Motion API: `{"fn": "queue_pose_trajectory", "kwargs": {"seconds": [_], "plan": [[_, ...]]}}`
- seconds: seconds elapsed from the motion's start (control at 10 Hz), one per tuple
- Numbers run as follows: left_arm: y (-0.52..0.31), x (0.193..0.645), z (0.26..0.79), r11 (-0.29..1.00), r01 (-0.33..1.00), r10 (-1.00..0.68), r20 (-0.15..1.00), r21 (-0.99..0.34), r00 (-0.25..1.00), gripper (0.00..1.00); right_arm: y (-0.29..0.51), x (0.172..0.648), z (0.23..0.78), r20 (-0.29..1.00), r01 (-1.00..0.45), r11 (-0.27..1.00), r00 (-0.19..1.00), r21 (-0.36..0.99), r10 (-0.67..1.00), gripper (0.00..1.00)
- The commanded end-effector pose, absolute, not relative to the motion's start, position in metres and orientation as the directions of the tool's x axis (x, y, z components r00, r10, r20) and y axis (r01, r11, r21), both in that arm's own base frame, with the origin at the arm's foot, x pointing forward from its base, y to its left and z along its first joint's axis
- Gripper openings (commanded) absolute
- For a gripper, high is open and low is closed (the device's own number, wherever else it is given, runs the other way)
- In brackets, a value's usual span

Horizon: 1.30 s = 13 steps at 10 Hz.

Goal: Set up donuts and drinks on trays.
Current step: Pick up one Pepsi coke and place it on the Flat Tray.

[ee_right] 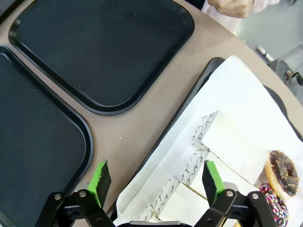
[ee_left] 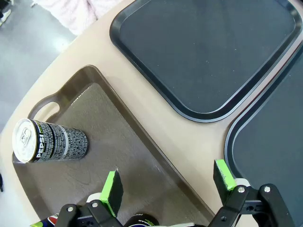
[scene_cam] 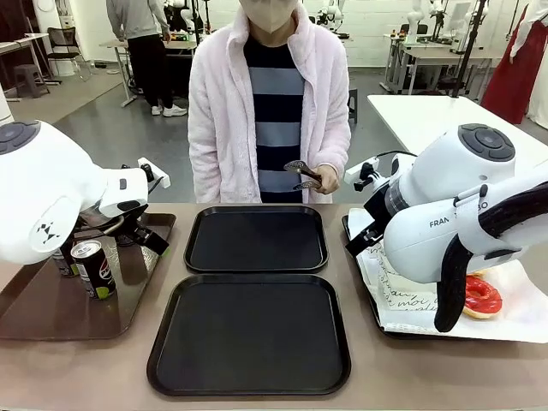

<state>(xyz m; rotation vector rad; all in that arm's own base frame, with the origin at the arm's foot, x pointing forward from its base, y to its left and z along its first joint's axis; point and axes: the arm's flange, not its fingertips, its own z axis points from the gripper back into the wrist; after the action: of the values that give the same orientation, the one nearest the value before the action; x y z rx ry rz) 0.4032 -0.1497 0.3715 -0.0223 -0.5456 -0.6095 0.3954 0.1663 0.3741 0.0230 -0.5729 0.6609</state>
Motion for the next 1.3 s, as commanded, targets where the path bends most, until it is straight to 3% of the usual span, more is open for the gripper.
{"fn": "queue_pose_trajectory", "kwargs": {"seconds": [0.0, 0.4, 0.6, 0.8, 1.0, 1.1, 1.2], "plan": [[-0.15, 0.403, 0.371, 0.824, 0.55, -0.538, 0.493, 0.138, 0.683, 1.0, 0.166, 0.395, 0.374, 0.51, -0.586, 0.795, 0.641, -0.157, 0.574, 1.0], [-0.149, 0.393, 0.375, 0.857, 0.481, -0.509, 0.446, 0.183, 0.736, 1.0, 0.166, 0.39, 0.377, 0.497, -0.612, 0.78, 0.641, -0.128, 0.585, 1.0], [-0.131, 0.348, 0.406, 0.816, 0.563, -0.57, 0.337, 0.128, 0.75, 1.0, 0.152, 0.347, 0.41, 0.422, -0.615, 0.773, 0.666, -0.157, 0.615, 1.0], [-0.107, 0.288, 0.425, 0.797, 0.588, -0.599, 0.316, 0.14, 0.736, 1.0, 0.125, 0.282, 0.441, 0.317, -0.63, 0.74, 0.67, -0.235, 0.671, 1.0], [-0.094, 0.24, 0.426, 0.791, 0.6, -0.609, 0.262, 0.123, 0.749, 1.0, 0.106, 0.223, 0.451, 0.223, -0.671, 0.71, 0.674, -0.212, 0.704, 1.0], [-0.09, 0.226, 0.426, 0.783, 0.613, -0.618, 0.24, 0.105, 0.748, 1.0, 0.098, 0.203, 0.448, 0.211, -0.68, 0.709, 0.678, -0.184, 0.705, 1.0], [-0.092, 0.217, 0.419, 0.784, 0.589, -0.62, 0.275, 0.195, 0.735, 1.0, 0.087, 0.206, 0.436, 0.256, -0.673, 0.698, 0.649, -0.244, 0.716, 1.0]]}}
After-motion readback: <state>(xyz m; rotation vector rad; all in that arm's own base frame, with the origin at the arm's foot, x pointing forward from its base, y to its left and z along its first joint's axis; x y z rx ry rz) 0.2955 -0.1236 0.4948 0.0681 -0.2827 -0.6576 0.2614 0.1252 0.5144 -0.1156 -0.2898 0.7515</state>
